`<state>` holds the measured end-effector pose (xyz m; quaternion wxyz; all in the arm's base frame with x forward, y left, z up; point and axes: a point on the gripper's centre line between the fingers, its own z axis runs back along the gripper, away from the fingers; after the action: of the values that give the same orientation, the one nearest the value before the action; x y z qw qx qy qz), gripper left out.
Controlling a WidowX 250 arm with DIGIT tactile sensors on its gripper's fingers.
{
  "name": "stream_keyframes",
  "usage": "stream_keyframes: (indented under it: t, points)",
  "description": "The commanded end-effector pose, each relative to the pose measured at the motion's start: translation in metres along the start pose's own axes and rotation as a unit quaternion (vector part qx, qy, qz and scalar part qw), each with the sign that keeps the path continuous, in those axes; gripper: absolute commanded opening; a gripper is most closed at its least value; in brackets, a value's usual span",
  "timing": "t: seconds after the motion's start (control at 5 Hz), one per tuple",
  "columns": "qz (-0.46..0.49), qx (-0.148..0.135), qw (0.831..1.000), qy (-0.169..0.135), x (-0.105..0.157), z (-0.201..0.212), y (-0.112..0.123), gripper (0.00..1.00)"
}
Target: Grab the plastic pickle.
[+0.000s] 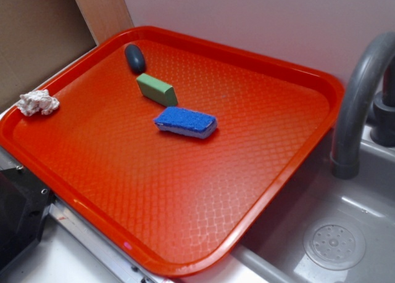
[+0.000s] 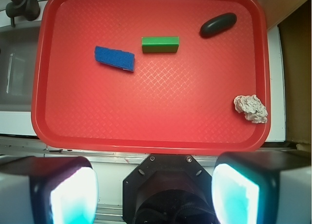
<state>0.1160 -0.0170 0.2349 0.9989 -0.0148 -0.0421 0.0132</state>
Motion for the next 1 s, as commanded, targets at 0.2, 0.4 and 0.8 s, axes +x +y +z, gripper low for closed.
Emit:
stream_keyframes:
  t: [0.2, 0.4, 0.8]
  points:
    - [0.128, -0.052, 0.99, -0.017, 0.019, -0.011, 0.018, 1.0]
    - [0.252, -0.047, 0.966, -0.012, 0.032, -0.026, 0.035, 1.0]
    - [0.459, -0.033, 0.887, -0.031, 0.08, -0.087, 0.101, 1.0]
